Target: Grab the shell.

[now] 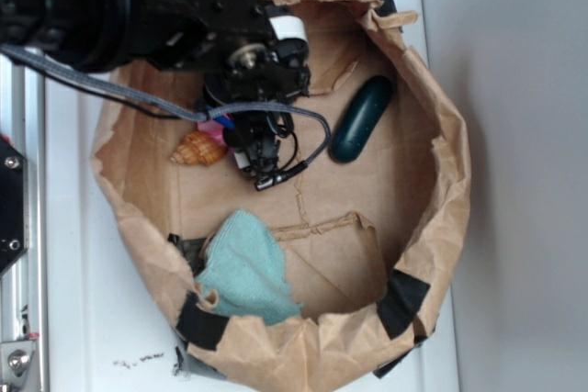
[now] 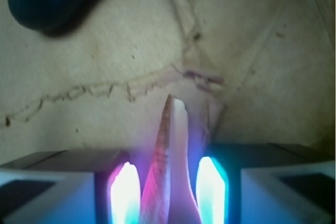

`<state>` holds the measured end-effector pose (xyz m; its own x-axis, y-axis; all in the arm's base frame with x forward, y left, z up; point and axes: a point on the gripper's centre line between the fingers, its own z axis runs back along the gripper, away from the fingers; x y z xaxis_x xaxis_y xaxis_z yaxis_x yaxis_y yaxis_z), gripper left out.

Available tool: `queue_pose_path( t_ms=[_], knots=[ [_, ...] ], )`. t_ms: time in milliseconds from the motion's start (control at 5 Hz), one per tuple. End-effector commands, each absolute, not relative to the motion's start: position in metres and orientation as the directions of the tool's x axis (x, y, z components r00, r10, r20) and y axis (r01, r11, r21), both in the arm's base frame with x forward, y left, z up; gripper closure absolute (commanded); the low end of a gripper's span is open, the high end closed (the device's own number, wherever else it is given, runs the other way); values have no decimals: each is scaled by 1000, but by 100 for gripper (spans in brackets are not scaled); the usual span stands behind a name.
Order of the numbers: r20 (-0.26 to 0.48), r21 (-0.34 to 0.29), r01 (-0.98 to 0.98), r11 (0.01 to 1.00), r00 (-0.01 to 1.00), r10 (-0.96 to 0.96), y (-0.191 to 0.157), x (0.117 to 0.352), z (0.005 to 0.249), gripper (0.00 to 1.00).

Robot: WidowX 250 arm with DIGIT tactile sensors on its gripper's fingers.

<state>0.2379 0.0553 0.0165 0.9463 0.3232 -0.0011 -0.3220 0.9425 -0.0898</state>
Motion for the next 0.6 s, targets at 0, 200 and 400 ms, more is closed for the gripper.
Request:
queue_pose_path(
  t_ms=[0,200,400],
  knots=[
    [-17,-102,-350,931,937,350,73,231,25,100],
    [-22,-155,-351,923,936,352,73,226,55,100],
    [-103,-207,-399,893,917,386,68,249,104,100]
  ],
)
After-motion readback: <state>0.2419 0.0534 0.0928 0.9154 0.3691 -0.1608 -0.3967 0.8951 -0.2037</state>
